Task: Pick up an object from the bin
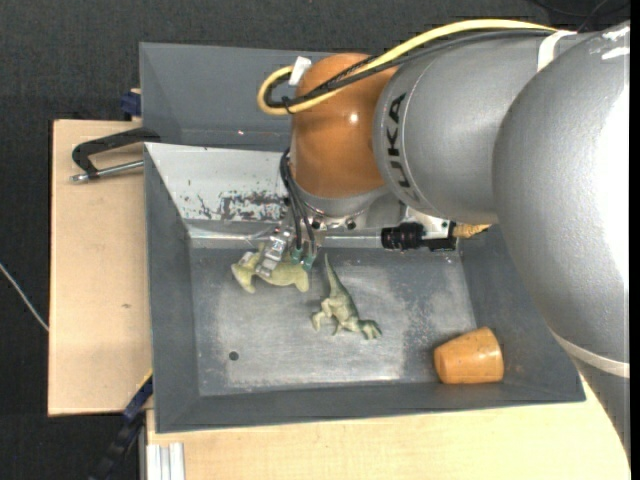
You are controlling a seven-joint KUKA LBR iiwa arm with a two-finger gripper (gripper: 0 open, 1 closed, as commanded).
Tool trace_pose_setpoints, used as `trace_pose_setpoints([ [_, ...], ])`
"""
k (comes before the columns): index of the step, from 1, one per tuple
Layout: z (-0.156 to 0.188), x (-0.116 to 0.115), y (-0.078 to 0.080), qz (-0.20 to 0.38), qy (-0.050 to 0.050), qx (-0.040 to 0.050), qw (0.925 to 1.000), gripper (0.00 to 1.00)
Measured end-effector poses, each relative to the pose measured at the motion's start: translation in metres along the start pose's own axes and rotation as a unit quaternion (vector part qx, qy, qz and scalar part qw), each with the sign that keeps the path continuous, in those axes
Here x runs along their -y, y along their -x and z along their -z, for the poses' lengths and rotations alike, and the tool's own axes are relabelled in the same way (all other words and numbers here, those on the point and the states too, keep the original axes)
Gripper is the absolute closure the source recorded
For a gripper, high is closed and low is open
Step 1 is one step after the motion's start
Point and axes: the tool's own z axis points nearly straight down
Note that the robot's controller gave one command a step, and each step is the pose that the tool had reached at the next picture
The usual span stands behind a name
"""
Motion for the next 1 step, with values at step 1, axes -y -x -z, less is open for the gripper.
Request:
trace_pose_setpoints([
  [1,0.0528,0.0054,-0.0034,0.005,0.001,0.0008,1.0,1.0],
])
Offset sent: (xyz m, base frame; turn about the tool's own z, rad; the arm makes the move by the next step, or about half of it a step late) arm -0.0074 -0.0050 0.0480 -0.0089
